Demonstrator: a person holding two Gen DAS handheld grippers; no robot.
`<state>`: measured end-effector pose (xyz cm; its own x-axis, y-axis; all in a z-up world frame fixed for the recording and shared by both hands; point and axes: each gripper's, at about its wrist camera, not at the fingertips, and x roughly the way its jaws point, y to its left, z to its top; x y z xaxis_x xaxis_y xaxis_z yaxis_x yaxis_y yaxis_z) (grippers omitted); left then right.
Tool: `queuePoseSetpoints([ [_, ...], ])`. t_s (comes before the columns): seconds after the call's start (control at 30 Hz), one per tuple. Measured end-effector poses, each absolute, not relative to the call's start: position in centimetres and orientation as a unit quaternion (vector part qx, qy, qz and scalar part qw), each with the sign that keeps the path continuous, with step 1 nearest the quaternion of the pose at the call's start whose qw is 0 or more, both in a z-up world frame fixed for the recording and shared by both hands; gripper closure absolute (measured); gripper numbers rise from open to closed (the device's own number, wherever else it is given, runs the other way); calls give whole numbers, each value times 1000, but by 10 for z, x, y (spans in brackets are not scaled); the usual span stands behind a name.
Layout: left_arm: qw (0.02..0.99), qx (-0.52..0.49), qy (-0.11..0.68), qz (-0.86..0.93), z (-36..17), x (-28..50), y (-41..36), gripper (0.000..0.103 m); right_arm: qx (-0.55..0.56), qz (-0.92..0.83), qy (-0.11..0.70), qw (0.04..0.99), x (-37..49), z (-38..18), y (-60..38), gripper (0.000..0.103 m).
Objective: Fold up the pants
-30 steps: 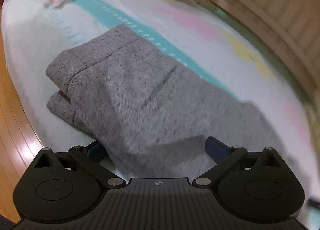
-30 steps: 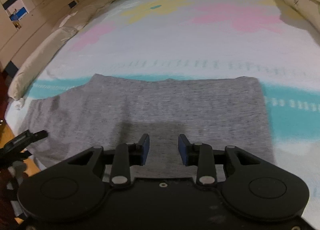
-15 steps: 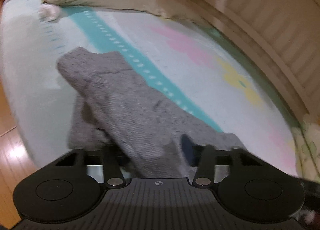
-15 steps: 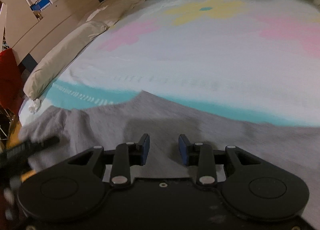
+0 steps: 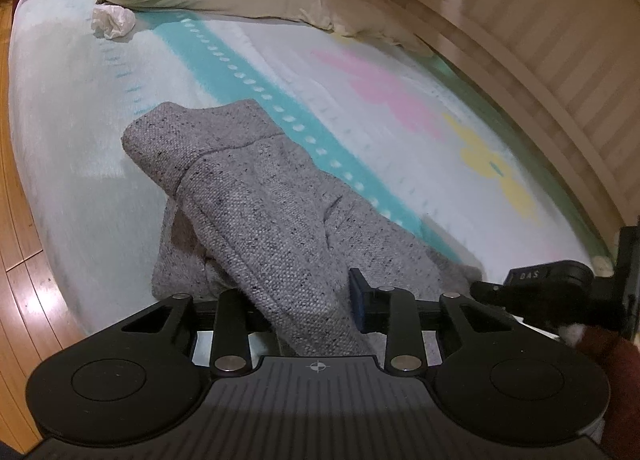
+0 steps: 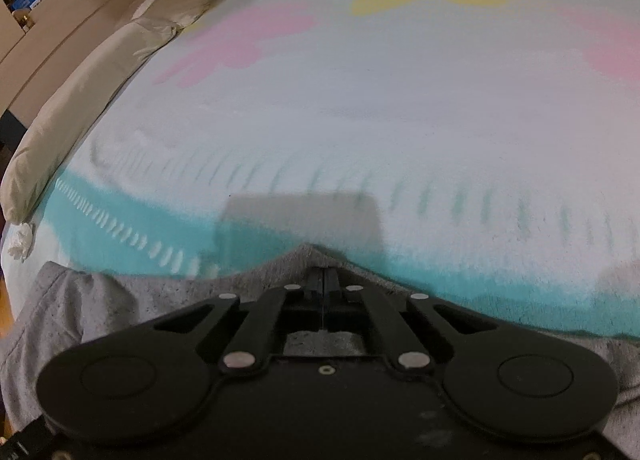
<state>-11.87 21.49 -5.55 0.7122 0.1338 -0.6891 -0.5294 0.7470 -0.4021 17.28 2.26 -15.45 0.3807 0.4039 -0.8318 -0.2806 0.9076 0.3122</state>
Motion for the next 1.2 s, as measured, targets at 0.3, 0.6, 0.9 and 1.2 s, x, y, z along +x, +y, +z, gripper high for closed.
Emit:
queuePoseSetpoints([
  [0.3,879,-292,324,191,-55,-122,212,72,75,252,524,811,83,-148,9,97],
  [0.6,883,-278,328,191,-56,-123,209,72,78,275,502,817,-13,-135,-12,95],
  [0.9,874,-291,341,186,-65,-121,219,69,16,299,475,827,-61,-144,5,94],
  [1.2,937,-159,269,153,-12,-142,168,76,60,319,479,816,-37,-124,-29,94],
])
